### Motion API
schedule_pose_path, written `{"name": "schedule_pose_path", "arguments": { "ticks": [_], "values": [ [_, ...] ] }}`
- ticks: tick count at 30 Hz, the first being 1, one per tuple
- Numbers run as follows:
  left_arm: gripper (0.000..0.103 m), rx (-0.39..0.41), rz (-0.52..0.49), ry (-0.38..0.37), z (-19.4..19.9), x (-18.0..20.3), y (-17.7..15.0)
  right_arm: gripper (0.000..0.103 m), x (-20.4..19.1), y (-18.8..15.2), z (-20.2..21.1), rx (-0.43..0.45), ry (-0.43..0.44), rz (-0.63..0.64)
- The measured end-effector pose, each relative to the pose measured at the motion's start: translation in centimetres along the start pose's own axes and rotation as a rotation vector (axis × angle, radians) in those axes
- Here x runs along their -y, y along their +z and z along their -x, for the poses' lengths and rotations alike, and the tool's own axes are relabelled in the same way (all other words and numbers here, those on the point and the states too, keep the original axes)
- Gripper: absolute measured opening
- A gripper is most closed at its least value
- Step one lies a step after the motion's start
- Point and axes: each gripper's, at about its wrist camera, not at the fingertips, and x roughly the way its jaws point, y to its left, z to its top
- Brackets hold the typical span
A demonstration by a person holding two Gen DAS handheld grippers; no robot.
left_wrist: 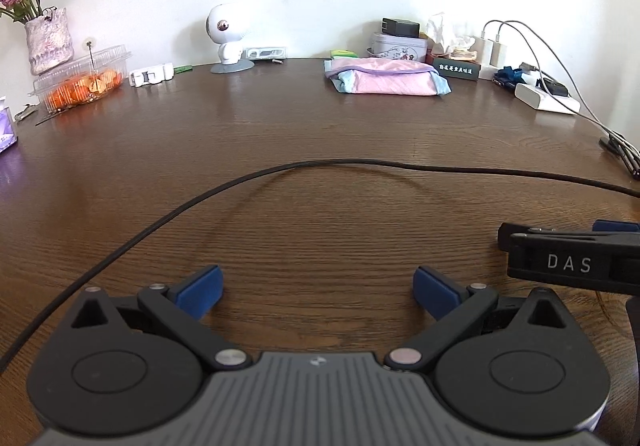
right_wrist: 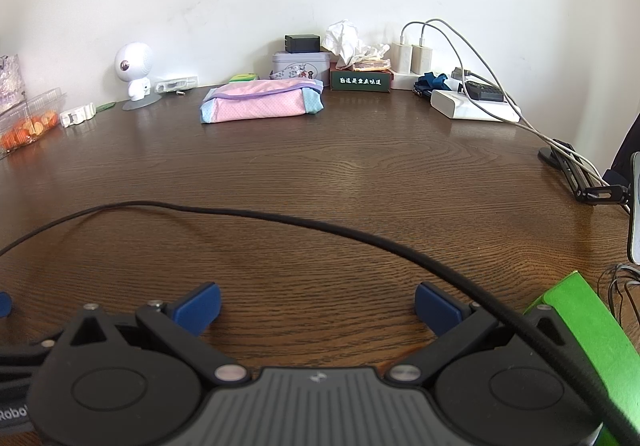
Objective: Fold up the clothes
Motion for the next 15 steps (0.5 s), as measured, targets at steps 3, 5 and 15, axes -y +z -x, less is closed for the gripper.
{"name": "schedule_pose_path", "arguments": {
  "ticks": [3,5,15],
  "values": [
    [0.103,0.0,0.0,0.0,-0.03,0.08,-0.01,0.103,-0.04,0.01,-0.04,0.0,-0.001,0.001],
    [0.103,0.0,0.0,0.0,-0.03,0.04,0.0,0.103,-0.25,0.02,-0.05,0.0,-0.006,0.008],
    [0.103,0.001,0.001,0.001,-0.12,0.19,-0.04,0.103,-0.38,0.06,-0.02,-0.001,-0.002,0.0]
  ]
}}
